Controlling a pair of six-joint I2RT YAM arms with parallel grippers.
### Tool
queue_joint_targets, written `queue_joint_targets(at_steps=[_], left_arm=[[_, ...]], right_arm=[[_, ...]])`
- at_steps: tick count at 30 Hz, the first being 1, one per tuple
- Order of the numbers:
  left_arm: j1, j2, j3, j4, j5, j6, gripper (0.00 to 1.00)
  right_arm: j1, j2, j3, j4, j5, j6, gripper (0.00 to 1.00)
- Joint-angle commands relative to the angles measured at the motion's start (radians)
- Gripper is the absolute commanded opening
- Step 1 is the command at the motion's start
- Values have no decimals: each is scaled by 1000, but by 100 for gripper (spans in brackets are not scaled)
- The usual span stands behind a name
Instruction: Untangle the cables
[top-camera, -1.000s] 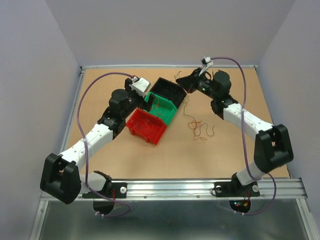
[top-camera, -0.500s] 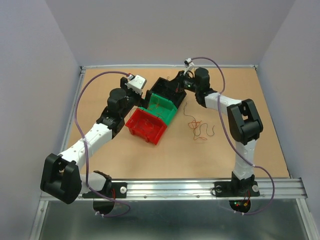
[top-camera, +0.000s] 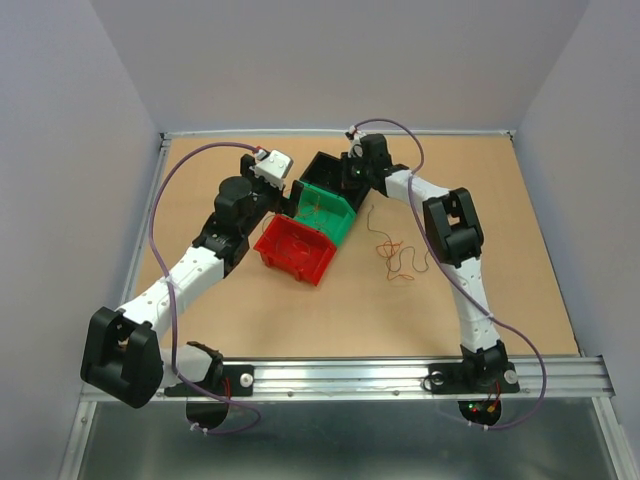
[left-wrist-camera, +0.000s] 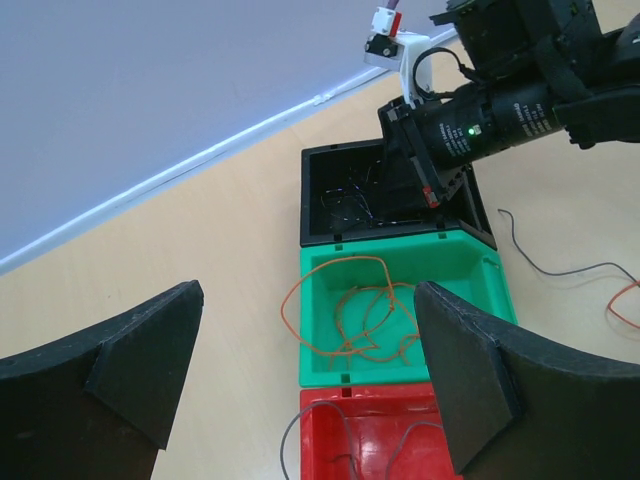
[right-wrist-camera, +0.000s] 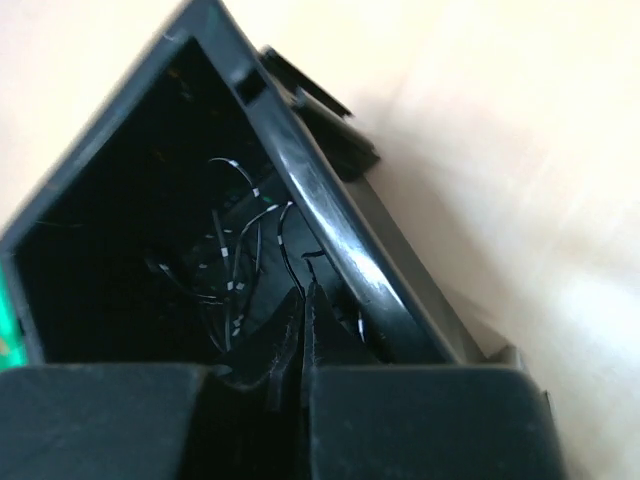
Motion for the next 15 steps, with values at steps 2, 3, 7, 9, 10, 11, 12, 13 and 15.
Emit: queue_joint_targets(at_steps=[2,3,7,9,10,11,12,13,15], left_arm=[[5,-8,0,51,28,11,99],[5,-10,-1,51,31,16,99],[5,-5,-3,51,45,24,99],[5,-1,0,48,39,28,99],[5,-1,0,50,36,27,99],[5,-2,0,48,34,30,99],[5,-4,-1,50,32,30,99],[5,-1,-1,50,34,30,99],[5,-2,-1,48,32,33,99]], right_arm=[[34,34,102,-275,229,-108,2],[39,22,92,-275,251,-123,3],[49,-53,79,-270,274,-128,10],[62,-75,79,-264,288,-129,14],[68,-88,78,-261,297,-131,16],[78,-111,75,-258,317,-131,18],[83,-125,70,-253,332,-126,19],[92,-153,64,-237,361,-123,22],[102,-188,21,-206,397,-111,23]])
